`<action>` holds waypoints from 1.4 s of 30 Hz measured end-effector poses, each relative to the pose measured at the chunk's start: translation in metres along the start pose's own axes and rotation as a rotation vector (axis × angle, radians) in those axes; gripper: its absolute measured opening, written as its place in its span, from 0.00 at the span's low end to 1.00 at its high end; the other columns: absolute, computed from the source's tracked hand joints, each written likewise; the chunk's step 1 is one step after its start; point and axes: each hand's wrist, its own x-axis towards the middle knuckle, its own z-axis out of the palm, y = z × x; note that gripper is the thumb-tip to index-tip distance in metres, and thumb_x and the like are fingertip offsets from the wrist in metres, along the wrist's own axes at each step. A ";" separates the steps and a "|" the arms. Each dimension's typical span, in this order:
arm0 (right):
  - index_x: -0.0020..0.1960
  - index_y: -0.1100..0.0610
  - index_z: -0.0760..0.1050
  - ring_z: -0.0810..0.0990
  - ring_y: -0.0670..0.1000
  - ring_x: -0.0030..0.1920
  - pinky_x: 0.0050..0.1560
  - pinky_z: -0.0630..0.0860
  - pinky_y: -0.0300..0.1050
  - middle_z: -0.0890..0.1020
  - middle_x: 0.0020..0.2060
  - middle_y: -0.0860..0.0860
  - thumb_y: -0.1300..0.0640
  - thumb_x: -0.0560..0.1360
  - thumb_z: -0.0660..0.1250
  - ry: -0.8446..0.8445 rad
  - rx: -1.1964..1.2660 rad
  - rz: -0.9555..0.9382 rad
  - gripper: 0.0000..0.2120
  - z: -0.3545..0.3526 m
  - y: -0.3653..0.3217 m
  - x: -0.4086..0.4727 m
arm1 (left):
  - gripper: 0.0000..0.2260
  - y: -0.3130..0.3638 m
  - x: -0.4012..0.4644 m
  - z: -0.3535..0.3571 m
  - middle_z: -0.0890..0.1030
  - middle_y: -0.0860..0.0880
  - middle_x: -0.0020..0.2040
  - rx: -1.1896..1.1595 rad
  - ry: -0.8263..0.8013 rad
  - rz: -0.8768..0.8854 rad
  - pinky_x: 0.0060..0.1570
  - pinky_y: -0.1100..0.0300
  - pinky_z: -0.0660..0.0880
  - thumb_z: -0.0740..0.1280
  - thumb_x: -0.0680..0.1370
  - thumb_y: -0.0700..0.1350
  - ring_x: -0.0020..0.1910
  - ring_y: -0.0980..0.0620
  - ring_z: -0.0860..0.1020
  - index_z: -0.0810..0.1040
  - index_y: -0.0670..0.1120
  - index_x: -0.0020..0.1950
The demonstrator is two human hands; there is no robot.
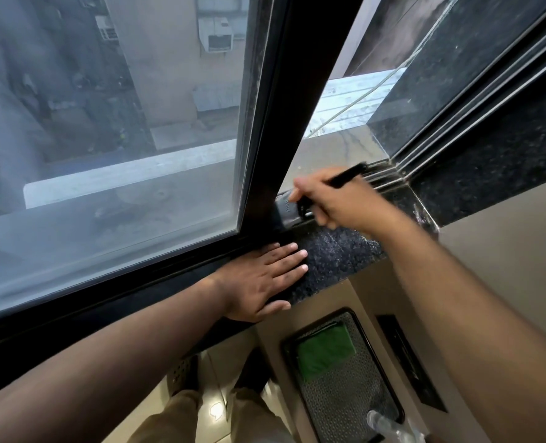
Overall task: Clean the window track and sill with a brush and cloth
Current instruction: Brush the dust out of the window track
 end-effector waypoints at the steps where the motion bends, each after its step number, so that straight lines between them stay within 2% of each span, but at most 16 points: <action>1: 0.42 0.51 0.83 0.73 0.43 0.20 0.22 0.68 0.34 0.77 0.20 0.47 0.40 0.77 0.64 -0.012 -0.001 0.014 0.17 0.005 0.003 0.004 | 0.31 0.000 0.000 0.000 0.50 0.43 0.80 0.002 -0.001 -0.001 0.77 0.47 0.44 0.48 0.81 0.61 0.79 0.45 0.45 0.53 0.45 0.79; 3: 0.41 0.52 0.82 0.75 0.43 0.23 0.25 0.69 0.33 0.78 0.22 0.45 0.45 0.78 0.65 0.140 -0.042 0.164 0.14 -0.012 0.015 0.011 | 0.31 0.000 0.000 0.000 0.50 0.43 0.80 0.011 -0.001 0.001 0.77 0.48 0.44 0.48 0.81 0.61 0.79 0.45 0.45 0.53 0.45 0.80; 6: 0.41 0.56 0.81 0.80 0.54 0.39 0.39 0.74 0.43 0.83 0.37 0.53 0.44 0.78 0.62 0.412 -0.536 0.278 0.18 -0.066 0.034 0.011 | 0.31 0.001 -0.001 -0.001 0.50 0.43 0.80 0.019 0.008 -0.001 0.77 0.48 0.44 0.49 0.82 0.61 0.79 0.45 0.44 0.53 0.45 0.80; 7: 0.41 0.58 0.81 0.80 0.56 0.39 0.39 0.73 0.44 0.83 0.36 0.53 0.44 0.78 0.62 0.452 -0.594 0.264 0.19 -0.077 0.036 0.008 | 0.31 0.001 -0.001 -0.001 0.50 0.43 0.80 0.014 0.002 0.005 0.77 0.48 0.44 0.49 0.82 0.61 0.79 0.45 0.44 0.52 0.45 0.80; 10: 0.41 0.52 0.83 0.78 0.45 0.26 0.27 0.71 0.34 0.80 0.23 0.45 0.40 0.75 0.65 0.311 -0.145 0.106 0.18 -0.071 0.012 0.001 | 0.31 0.000 0.000 -0.001 0.49 0.43 0.80 0.025 0.001 0.001 0.77 0.48 0.42 0.48 0.82 0.61 0.79 0.45 0.43 0.51 0.45 0.80; 13: 0.44 0.50 0.83 0.73 0.43 0.20 0.22 0.68 0.34 0.77 0.22 0.47 0.38 0.75 0.66 0.053 0.235 0.011 0.16 -0.025 -0.008 0.009 | 0.31 0.000 0.000 -0.001 0.48 0.43 0.80 0.022 -0.010 0.002 0.77 0.49 0.41 0.48 0.82 0.61 0.79 0.45 0.42 0.50 0.44 0.80; 15: 0.42 0.53 0.82 0.72 0.43 0.20 0.26 0.69 0.37 0.76 0.21 0.47 0.42 0.77 0.65 0.072 0.105 0.050 0.16 -0.004 0.002 0.019 | 0.31 0.002 -0.001 0.000 0.47 0.44 0.80 0.032 -0.018 0.002 0.77 0.49 0.40 0.47 0.82 0.61 0.79 0.45 0.42 0.49 0.44 0.80; 18: 0.38 0.54 0.80 0.77 0.43 0.26 0.33 0.69 0.40 0.78 0.24 0.46 0.46 0.78 0.65 0.316 -0.052 0.197 0.15 -0.029 0.029 0.034 | 0.31 0.002 -0.001 0.000 0.48 0.44 0.80 0.042 -0.003 -0.009 0.77 0.49 0.40 0.47 0.82 0.60 0.79 0.46 0.42 0.50 0.45 0.80; 21: 0.38 0.56 0.76 0.76 0.56 0.38 0.38 0.69 0.44 0.80 0.36 0.54 0.46 0.78 0.63 0.456 -0.551 0.288 0.16 -0.082 0.052 0.043 | 0.30 0.003 -0.003 -0.001 0.48 0.44 0.80 0.032 -0.005 0.001 0.77 0.49 0.41 0.48 0.82 0.60 0.79 0.46 0.42 0.51 0.45 0.80; 24: 0.41 0.57 0.77 0.72 0.60 0.38 0.39 0.68 0.48 0.80 0.40 0.62 0.45 0.80 0.61 0.581 -0.878 0.217 0.18 -0.115 0.061 0.044 | 0.31 0.002 -0.002 -0.001 0.49 0.44 0.80 0.035 0.000 -0.011 0.76 0.49 0.39 0.48 0.82 0.61 0.79 0.46 0.42 0.51 0.45 0.80; 27: 0.43 0.57 0.77 0.78 0.61 0.40 0.39 0.68 0.46 0.81 0.38 0.61 0.48 0.82 0.59 0.467 -1.057 0.168 0.16 -0.104 0.062 0.043 | 0.31 0.002 -0.002 -0.001 0.49 0.45 0.80 0.025 0.003 -0.008 0.76 0.49 0.40 0.49 0.82 0.61 0.79 0.46 0.42 0.52 0.45 0.80; 30: 0.39 0.57 0.75 0.78 0.54 0.35 0.36 0.69 0.43 0.77 0.31 0.51 0.47 0.82 0.58 0.169 -0.821 0.149 0.19 -0.064 0.045 0.041 | 0.31 0.002 -0.002 -0.002 0.48 0.45 0.80 0.019 -0.001 -0.010 0.77 0.49 0.40 0.49 0.82 0.61 0.79 0.46 0.42 0.51 0.45 0.80; 33: 0.42 0.54 0.81 0.74 0.45 0.22 0.26 0.69 0.37 0.78 0.23 0.47 0.43 0.79 0.63 0.000 0.038 0.070 0.17 -0.039 0.016 0.040 | 0.31 0.002 -0.001 -0.003 0.47 0.45 0.80 0.014 -0.011 -0.007 0.76 0.50 0.38 0.48 0.82 0.61 0.79 0.46 0.41 0.50 0.46 0.80; 36: 0.42 0.53 0.83 0.69 0.46 0.19 0.19 0.65 0.34 0.76 0.22 0.50 0.43 0.78 0.64 -0.090 0.381 0.064 0.16 -0.030 0.021 0.035 | 0.31 0.002 -0.001 -0.004 0.46 0.45 0.81 0.003 -0.017 -0.013 0.76 0.50 0.36 0.47 0.82 0.61 0.79 0.47 0.39 0.49 0.46 0.80; 39: 0.43 0.53 0.82 0.73 0.45 0.21 0.24 0.69 0.36 0.77 0.22 0.47 0.46 0.80 0.63 0.223 0.134 0.229 0.15 -0.043 0.049 0.032 | 0.31 0.001 -0.001 -0.004 0.47 0.45 0.80 0.022 -0.004 -0.013 0.76 0.50 0.38 0.48 0.82 0.61 0.79 0.46 0.41 0.50 0.46 0.80; 42: 0.44 0.56 0.81 0.79 0.57 0.38 0.39 0.73 0.46 0.83 0.36 0.56 0.45 0.79 0.61 0.510 -0.670 0.257 0.17 -0.091 0.075 0.034 | 0.31 0.002 -0.002 -0.003 0.48 0.45 0.80 0.016 0.004 -0.015 0.76 0.50 0.38 0.49 0.82 0.61 0.79 0.46 0.42 0.51 0.46 0.80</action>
